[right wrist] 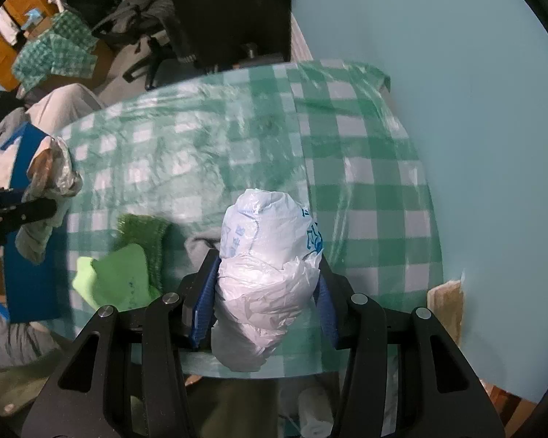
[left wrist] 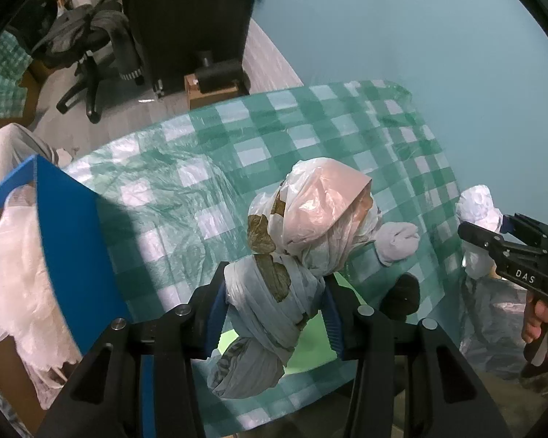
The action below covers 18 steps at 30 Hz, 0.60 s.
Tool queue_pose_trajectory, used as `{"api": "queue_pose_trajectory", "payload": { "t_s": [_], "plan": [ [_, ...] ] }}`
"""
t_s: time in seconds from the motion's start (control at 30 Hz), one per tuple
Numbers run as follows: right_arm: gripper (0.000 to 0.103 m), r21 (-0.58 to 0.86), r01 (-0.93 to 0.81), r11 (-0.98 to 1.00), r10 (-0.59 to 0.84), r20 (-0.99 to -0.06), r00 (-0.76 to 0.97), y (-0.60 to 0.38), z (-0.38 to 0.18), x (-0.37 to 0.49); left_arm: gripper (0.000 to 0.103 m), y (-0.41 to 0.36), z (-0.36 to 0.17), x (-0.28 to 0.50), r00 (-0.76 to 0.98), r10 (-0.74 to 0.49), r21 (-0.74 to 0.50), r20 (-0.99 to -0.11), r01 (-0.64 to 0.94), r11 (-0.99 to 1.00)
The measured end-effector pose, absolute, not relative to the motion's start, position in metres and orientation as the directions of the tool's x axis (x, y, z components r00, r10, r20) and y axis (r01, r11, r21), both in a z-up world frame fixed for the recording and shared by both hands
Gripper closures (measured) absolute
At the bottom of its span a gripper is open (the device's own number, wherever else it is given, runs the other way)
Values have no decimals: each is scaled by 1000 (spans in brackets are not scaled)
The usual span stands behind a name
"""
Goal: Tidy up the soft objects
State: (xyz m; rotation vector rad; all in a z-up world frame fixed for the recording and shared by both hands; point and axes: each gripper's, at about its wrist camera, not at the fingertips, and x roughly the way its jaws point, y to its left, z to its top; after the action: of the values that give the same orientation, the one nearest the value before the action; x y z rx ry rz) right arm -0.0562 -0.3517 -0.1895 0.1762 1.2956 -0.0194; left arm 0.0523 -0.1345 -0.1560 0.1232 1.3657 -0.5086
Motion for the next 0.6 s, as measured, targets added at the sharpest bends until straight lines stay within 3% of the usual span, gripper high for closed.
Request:
{"api": "queue_pose_trajectory", "payload": {
  "t_s": [0.6],
  "plan": [
    [55,143,-31,989,145,-938,314,-304,-139,-37,57,-112,-106,39,211,-296,-201,-932,378,904]
  ]
}}
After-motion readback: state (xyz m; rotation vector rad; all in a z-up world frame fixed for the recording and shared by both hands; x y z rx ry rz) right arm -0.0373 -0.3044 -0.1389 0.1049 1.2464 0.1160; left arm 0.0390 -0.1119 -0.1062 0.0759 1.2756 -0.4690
